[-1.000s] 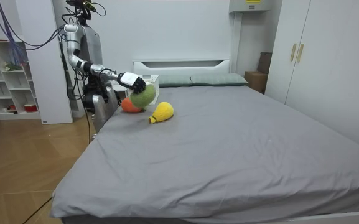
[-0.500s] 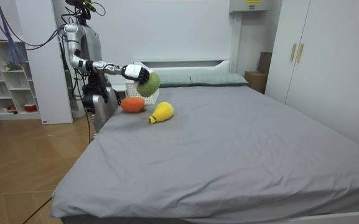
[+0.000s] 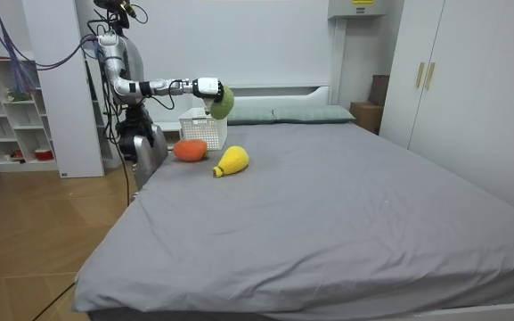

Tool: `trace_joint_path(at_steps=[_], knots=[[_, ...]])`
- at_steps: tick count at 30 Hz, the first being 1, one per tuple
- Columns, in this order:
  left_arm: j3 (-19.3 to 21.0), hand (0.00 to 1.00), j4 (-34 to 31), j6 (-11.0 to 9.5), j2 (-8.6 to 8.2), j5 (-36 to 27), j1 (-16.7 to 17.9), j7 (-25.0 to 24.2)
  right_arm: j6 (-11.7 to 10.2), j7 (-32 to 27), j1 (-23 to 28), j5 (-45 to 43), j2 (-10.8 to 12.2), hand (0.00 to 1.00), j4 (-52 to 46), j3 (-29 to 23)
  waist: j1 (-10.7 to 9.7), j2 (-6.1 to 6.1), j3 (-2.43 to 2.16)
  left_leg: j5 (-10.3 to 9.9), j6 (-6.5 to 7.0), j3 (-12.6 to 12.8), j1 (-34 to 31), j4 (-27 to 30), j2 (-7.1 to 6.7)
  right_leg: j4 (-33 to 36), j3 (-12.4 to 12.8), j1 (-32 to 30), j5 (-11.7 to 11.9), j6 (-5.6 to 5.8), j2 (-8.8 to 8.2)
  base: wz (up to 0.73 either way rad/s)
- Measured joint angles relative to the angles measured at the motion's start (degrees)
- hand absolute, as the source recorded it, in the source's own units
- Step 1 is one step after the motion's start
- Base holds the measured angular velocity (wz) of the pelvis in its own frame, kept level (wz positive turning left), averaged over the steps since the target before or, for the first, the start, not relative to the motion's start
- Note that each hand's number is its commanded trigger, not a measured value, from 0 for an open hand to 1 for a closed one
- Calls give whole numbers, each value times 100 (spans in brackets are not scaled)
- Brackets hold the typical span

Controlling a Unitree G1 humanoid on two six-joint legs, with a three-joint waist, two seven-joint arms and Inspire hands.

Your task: Collect toys from the bed

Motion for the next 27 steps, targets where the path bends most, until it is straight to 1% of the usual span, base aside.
trace_joint_path(at_steps=[2, 3, 4, 6, 7, 9, 10, 11, 12, 14, 16, 17, 18, 19, 20, 22, 23, 24, 25, 26, 27], knots=[[-7, 0, -5, 31, -2, 79, -22, 0, 41, 84, -26, -8, 15, 100, -114, 177, 12, -12, 4, 0, 1, -68, -57, 45, -17, -2, -25, -10, -1, 2, -5, 17], [4, 0, -3, 50, -2, 170, -46, 1, 53, 134, -61, -73, 23, 100, -119, 279, 119, -22, 9, 0, 1, -79, -66, 55, -18, 2, -59, -10, -1, 2, -7, 9], [-5, 0, 2, 55, 1, 207, -69, 1, 66, 167, -75, -96, 23, 100, -120, 315, 151, -29, 14, 0, 1, -80, -63, 55, -18, 3, -64, -9, -1, 2, -7, 5], [-16, 0, 38, 58, 5, 230, -138, 1, 109, 253, -156, -101, 24, 100, -120, 490, 284, -59, 40, 1, 1, -106, -67, 68, -21, -1, -111, 8, -1, 2, -9, 6], [-18, 0, 42, 60, 3, 229, -149, 1, 109, 278, -179, -101, 24, 100, -119, 545, 308, -70, 46, 1, 1, -116, -67, 69, -22, -2, -130, 15, -1, 2, -12, 8], [-64, 0, 44, 60, -2, 229, -176, 1, 109, 387, -281, -123, 28, 100, -120, 781, 443, -104, 61, 0, 1, -141, -78, 68, -27, -5, -148, 15, -1, 2, -12, 6], [-64, 0, 45, 60, -2, 229, -176, 1, 109, 421, -307, -130, 29, 100, -119, 840, 468, -117, 67, 0, 1, -163, -83, 68, -31, -5, -159, 16, -1, 2, -12, 10], [-63, 0, 45, 60, 7, 229, -183, 1, 111, 481, -369, -149, 30, 100, -119, 968, 481, -144, 83, 0, 1, -202, -105, 75, -36, -10, -193, 15, -1, 3, -15, 12], [-71, 0, 43, 60, 11, 222, -193, 1, 115, 537, -439, -158, 31, 100, -115, 1100, 550, -149, 102, 0, 1, -214, -127, 82, -37, -12, -213, 5, -1, 3, -17, 10], [-127, 0, 37, 65, 13, 170, -254, 1, 117, 568, -491, -139, 32, 100, -95, 1250, 628, -165, 101, 1, 1, -226, -165, 101, -39, -16, -251, -10, 0, 5, -23, 8], [-150, 0, 28, 69, 4, 175, -281, 2, 173, 594, -602, -109, 34, 100, -4, 1413, 719, -190, 99, 5, 5, -258, -181, 103, -47, -19, -315, -10, 1, 6, -33, 9], [-172, 0, 28, 76, -3, 188, -309, 3, 207, 601, -739, -108, 48, 100, 151, 1498, 763, -194, 108, 5, 5, -261, -189, 105, -48, -22, -328, -12, 1, 6, -34, 8], [-175, 0, 27, 82, -8, 207, -352, 4, 250, 602, -878, -108, 66, 100, 307, 1557, 787, -203, 104, 5, 6, -314, -215, 122, -60, -24, -360, -14, 1, 6, -36, 13], [-176, 0, 27, 82, -6, 230, -373, 4, 276, 602, -942, -93, 70, 100, 371, 1586, 798, -227, 89, 6, 5, -361, -238, 133, -70, -26, -400, -14, 1, 7, -40, 28], [-175, 0, 26, 87, -2, 271, -419, 4, 333, 602, -1017, -81, 78, 100, 429, 1608, 817, -239, 84, 15, 3, -437, -279, 148, -91, -31, -479, -16, 0, 8, -51, 29], [-178, 0, 30, 133, -2, 366, -493, 5, 357, 592, -1125, -88, 107, 100, 564, 1647, 938, -247, 79, 39, 5, -481, -288, 147, -109, -31, -506, -15, -6, 17, -62, 16], [-179, 0, 28, 177, 18, 363, -510, 9, 402, 593, -1198, -84, 150, 89, 690, 1704, 1004, -246, 80, 48, 3, -503, -288, 148, -114, -30, -544, -7, -8, 21, -68, 7], [-181, 0, 29, 198, 26, 363, -570, 17, 430, 592, -1200, -76, 222, 74, 772, 1717, 1082, -246, 80, 54, 5, -520, -288, 152, -120, -30, -569, 3, -9, 23, -74, 10], [-183, 0, 31, 198, 28, 358, -588, 24, 431, 582, -1203, -72, 264, 60, 830, 1732, 1102, -247, 79, 54, 6, -535, -289, 159, -124, -30, -589, 10, -10, 24, -77, 11], [-190, 0, 32, 207, 32, 357, -590, 49, 461, 543, -1229, -43, 287, 11, 911, 1855, 1161, -245, 81, 58, 10, -557, -300, 170, -133, -27, -630, 16, -11, 25, -86, 8], [-192, 0, 36, 248, 40, 361, -588, 70, 479, 539, -1269, -1, 292, 0, 987, 1957, 1222, -242, 86, 59, 11, -561, -302, 175, -136, -26, -632, 15, -11, 26, -88, 7]])
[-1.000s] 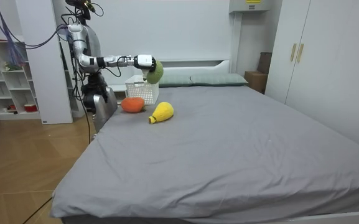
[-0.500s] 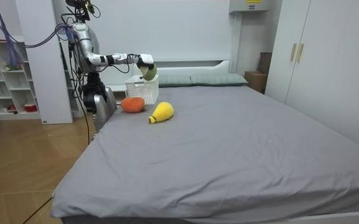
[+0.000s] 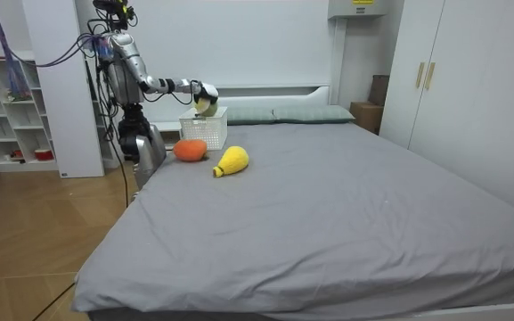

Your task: Collect toys from the bed

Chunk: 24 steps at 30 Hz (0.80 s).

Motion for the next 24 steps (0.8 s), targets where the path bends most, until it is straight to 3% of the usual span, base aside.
trace_joint_path(at_steps=[6, 12, 24], knots=[[4, 0, -26, 161, -13, 4, 24, 101, 8, -167, -106, -2, 18, 0, 308, 94, 94, -2, 22, 64, -3, -248, -84, 21, -76, 1, -172, 2, -5, 8, -40, 21], [3, 0, -32, 244, -25, 6, 47, 124, 21, -362, -114, -2, 160, 0, 659, 95, 175, 18, 35, 67, -6, -301, -110, 76, -86, 2, -197, 25, -5, 9, -40, 6], [22, 0, -132, 273, -38, 132, 2, 249, -4, -451, -118, 175, 138, 0, 683, 2, 138, 23, 38, 72, -10, -308, -162, 103, -89, 5, -207, -10, -5, 8, -35, 1]])
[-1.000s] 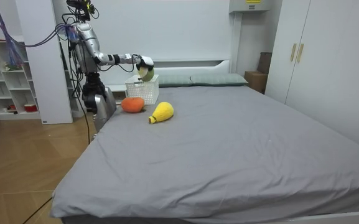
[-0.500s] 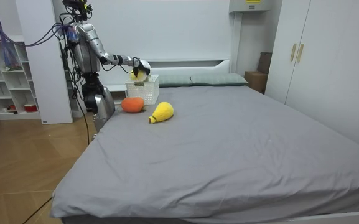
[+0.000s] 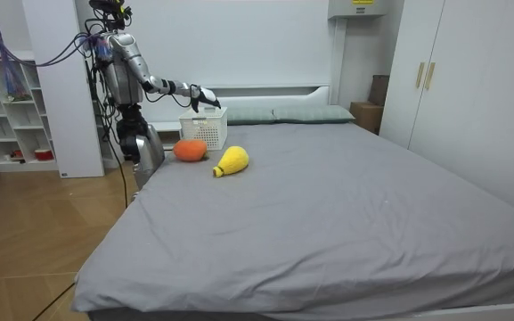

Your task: Collect toys from the bed

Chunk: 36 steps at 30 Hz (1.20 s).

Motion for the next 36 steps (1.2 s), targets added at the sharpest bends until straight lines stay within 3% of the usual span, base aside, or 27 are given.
trace_joint_path(at_steps=[12, 23, 26, 30, 32, 36], knots=[[61, 0, -2, -9, 0, 99, -9, 48, -80, -140, 0, 23, -10, 0, 0, -129, -15, -13, -10, 1, 1, 72, 76, -17, 14, 0, 69, 14, 0, 0, 4, -2], [56, 0, -212, -53, -2, 234, 82, 89, -189, -405, 27, 95, -214, 0, 107, -291, -230, 7, -4, -3, 5, 99, 89, -13, 14, 10, 85, 52, 1, 0, -2, -1], [59, 0, -251, -57, 2, 224, 123, 88, -235, -572, 28, 394, -248, 0, 288, -468, -327, 16, -24, -1, 9, 100, 100, -13, 11, 10, 87, 63, 3, 2, -5, 0], [65, 0, -231, -57, -2, 192, 261, 83, -247, -761, 91, 794, -456, 0, 398, -706, -431, 97, -44, 2, 13, 168, 183, -43, 23, 11, 146, 104, 3, 3, -5, -5], [88, 0, -230, -56, -1, 198, 394, 84, -275, -822, 87, 976, -463, 0, 526, -846, -486, 123, -96, 5, 18, 225, 238, -100, 34, 13, 219, 106, 3, 3, -1, -16], [163, 0, -249, -41, -5, 260, 681, 84, -302, -901, 88, 1174, -585, 0, 1098, -1252, -732, 78, -128, 3, 21, 254, 309, -114, 41, 8, 234, 167, 1, 6, -2, -2]])
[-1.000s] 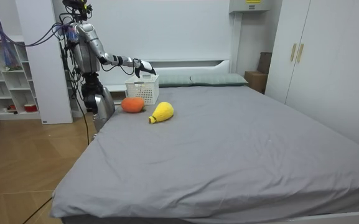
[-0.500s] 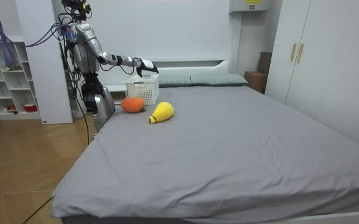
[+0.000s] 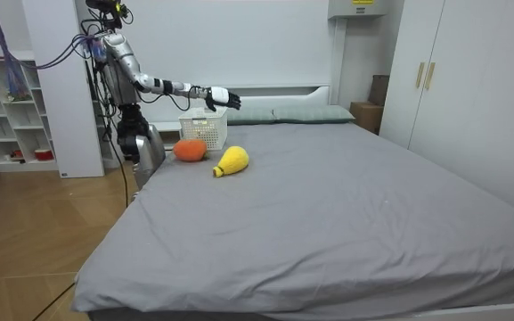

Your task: Collect toys from the bed

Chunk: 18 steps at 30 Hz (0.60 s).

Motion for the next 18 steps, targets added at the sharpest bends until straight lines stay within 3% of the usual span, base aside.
trace_joint_path(at_steps=[3, 11, 18], knots=[[-4, 0, 46, 12, 13, 57, 169, 0, -1, 17, 3, 136, -177, 0, 375, -39, -183, -32, 5, -7, 8, 62, 58, 2, 18, 4, 16, 53, 1, 1, -1, -4], [-9, 0, 129, 71, 101, 55, 142, -27, 3, 86, 46, 153, -399, 0, 1163, -422, -489, -113, 19, -35, 9, 169, 42, 32, 51, 10, 135, 9, 2, -1, 13, -5], [-156, 0, -116, 117, 200, 8, 4, -64, 10, -27, 43, -78, -526, 0, 1525, -423, -573, -102, 26, -38, 14, 233, -145, 50, 61, 49, 141, -199, 7, -5, 23, -3]])
